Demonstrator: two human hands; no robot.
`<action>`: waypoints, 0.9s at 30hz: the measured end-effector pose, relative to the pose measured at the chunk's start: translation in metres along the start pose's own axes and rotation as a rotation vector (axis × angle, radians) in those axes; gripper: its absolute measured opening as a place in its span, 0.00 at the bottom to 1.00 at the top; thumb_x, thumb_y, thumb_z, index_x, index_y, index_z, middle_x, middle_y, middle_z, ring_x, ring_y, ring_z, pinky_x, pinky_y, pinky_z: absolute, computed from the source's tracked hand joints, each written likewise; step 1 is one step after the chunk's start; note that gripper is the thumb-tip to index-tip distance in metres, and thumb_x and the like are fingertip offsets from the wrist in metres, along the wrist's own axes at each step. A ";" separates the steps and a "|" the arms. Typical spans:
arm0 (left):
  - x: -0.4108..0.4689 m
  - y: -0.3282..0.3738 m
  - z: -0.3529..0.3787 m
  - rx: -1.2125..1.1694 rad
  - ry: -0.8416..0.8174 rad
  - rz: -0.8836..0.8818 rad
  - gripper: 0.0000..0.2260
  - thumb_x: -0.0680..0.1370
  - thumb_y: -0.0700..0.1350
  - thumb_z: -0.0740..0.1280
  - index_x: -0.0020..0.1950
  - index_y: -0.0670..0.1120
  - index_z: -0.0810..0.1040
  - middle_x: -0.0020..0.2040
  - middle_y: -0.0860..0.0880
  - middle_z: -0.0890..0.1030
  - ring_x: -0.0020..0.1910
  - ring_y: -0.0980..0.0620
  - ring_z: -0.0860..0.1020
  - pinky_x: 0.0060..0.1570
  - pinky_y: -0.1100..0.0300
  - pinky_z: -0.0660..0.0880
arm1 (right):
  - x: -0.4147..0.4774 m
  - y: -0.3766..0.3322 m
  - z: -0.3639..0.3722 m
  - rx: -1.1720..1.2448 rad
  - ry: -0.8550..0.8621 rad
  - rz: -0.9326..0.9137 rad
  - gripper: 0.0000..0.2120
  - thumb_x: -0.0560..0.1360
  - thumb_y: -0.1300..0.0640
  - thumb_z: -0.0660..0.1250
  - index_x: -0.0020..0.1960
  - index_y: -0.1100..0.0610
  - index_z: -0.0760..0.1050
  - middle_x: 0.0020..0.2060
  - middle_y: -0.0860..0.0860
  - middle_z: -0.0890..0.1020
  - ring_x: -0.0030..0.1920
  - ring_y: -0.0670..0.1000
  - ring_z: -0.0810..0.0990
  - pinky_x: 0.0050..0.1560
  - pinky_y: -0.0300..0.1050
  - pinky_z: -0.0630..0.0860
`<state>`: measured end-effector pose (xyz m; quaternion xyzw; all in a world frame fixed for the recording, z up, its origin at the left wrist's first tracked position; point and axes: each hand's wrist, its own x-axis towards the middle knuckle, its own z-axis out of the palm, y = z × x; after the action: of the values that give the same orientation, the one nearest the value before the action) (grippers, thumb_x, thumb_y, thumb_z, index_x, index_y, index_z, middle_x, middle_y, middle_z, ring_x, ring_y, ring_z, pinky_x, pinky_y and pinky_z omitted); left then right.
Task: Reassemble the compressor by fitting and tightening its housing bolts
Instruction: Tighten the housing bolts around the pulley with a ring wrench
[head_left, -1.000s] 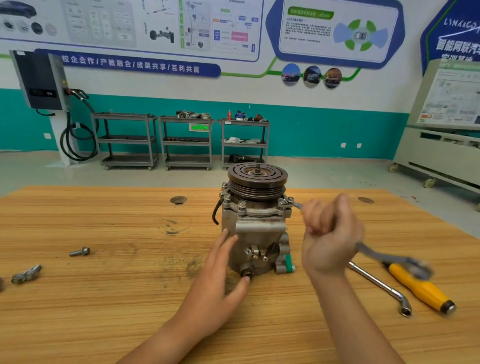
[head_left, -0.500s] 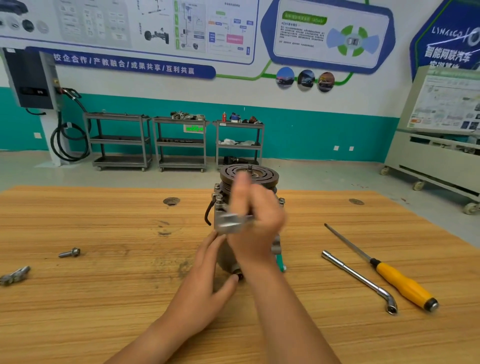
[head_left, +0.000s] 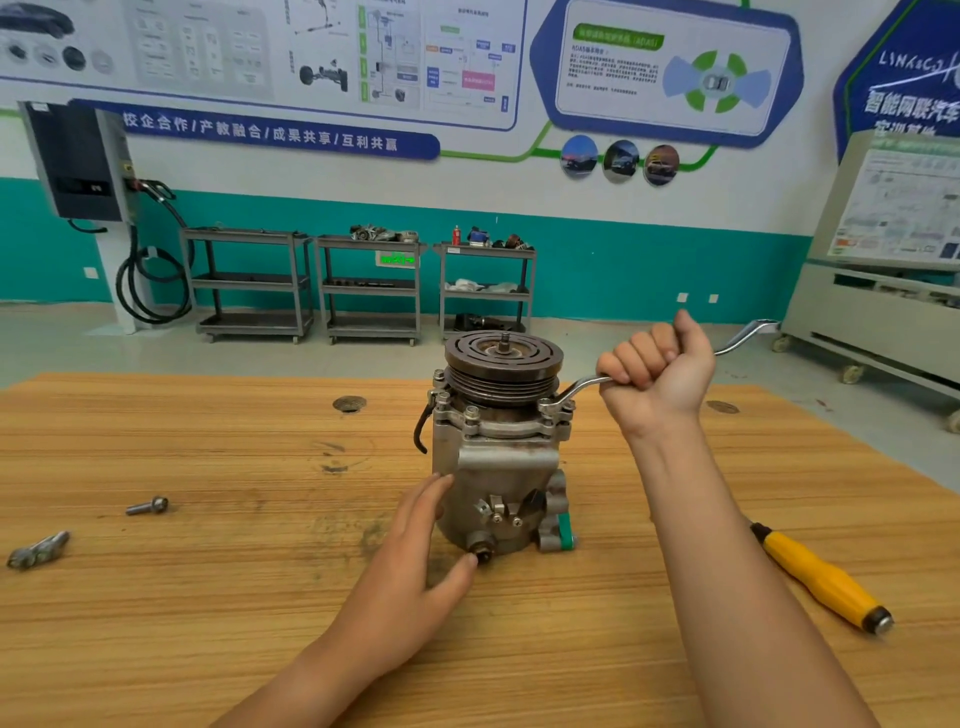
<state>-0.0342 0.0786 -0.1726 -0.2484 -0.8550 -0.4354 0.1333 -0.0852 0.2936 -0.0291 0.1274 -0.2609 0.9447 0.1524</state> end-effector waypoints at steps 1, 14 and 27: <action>0.000 0.000 0.000 -0.002 0.003 0.002 0.30 0.76 0.50 0.66 0.63 0.72 0.48 0.71 0.65 0.55 0.71 0.63 0.59 0.70 0.62 0.59 | 0.001 0.001 -0.002 0.010 -0.007 0.005 0.31 0.81 0.51 0.49 0.18 0.53 0.59 0.14 0.45 0.57 0.15 0.44 0.54 0.18 0.33 0.54; 0.003 0.003 0.010 0.023 -0.011 -0.049 0.29 0.77 0.51 0.64 0.66 0.67 0.47 0.70 0.66 0.49 0.71 0.63 0.56 0.65 0.76 0.54 | -0.056 0.020 -0.012 -0.126 0.062 -0.360 0.28 0.80 0.55 0.49 0.20 0.50 0.61 0.16 0.45 0.59 0.18 0.45 0.57 0.24 0.36 0.61; 0.002 0.005 0.000 -0.023 0.060 0.030 0.24 0.74 0.45 0.67 0.67 0.54 0.63 0.65 0.58 0.68 0.65 0.64 0.64 0.60 0.75 0.61 | -0.075 0.119 0.043 -1.357 -0.127 -1.200 0.22 0.74 0.56 0.64 0.22 0.57 0.67 0.18 0.48 0.68 0.21 0.50 0.67 0.25 0.43 0.67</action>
<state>-0.0337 0.0817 -0.1683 -0.2496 -0.8416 -0.4505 0.1627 -0.0515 0.1565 -0.0710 0.1766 -0.6591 0.3411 0.6466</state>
